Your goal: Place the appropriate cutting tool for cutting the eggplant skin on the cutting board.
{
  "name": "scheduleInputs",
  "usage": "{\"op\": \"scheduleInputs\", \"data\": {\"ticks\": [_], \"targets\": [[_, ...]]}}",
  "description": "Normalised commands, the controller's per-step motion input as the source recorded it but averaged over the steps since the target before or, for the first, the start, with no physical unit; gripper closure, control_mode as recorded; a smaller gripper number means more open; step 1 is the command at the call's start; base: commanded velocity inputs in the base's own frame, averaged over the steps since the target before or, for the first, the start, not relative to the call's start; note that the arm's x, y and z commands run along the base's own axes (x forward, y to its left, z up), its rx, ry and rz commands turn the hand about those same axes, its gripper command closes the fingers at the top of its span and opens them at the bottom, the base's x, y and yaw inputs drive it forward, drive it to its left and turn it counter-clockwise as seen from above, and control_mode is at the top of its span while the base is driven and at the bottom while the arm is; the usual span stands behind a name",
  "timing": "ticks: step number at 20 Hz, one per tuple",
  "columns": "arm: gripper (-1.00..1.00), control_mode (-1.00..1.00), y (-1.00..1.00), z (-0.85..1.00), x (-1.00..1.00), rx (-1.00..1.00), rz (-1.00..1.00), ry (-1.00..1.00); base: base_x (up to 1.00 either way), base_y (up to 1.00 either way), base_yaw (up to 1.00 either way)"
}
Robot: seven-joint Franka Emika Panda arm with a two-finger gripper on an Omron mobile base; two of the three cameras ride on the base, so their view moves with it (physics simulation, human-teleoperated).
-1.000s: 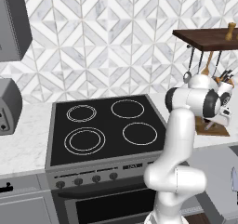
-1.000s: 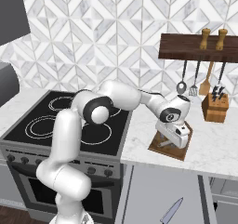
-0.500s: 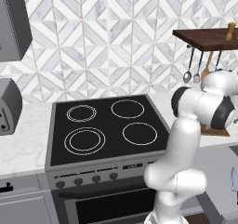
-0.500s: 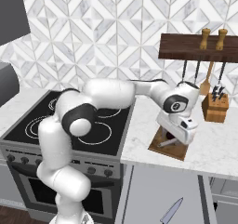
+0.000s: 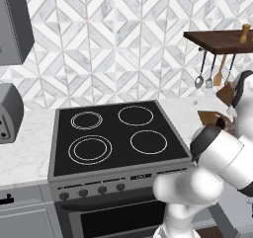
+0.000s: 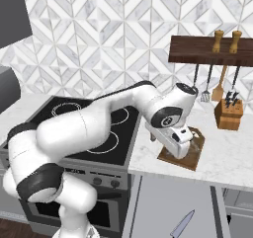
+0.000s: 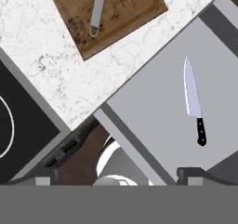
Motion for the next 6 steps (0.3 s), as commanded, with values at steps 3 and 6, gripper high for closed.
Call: {"op": "scheduleInputs", "data": {"ticks": [3, 6], "targets": [[-1.00, -1.00, 1.00, 0.00, -0.24, -0.10, 0.03, 0.05, 0.00, 0.00, 0.00], [-1.00, -1.00, 1.00, 0.12, 0.00, -0.20, 0.01, 0.06, 0.00, 0.00, 0.00]]}}
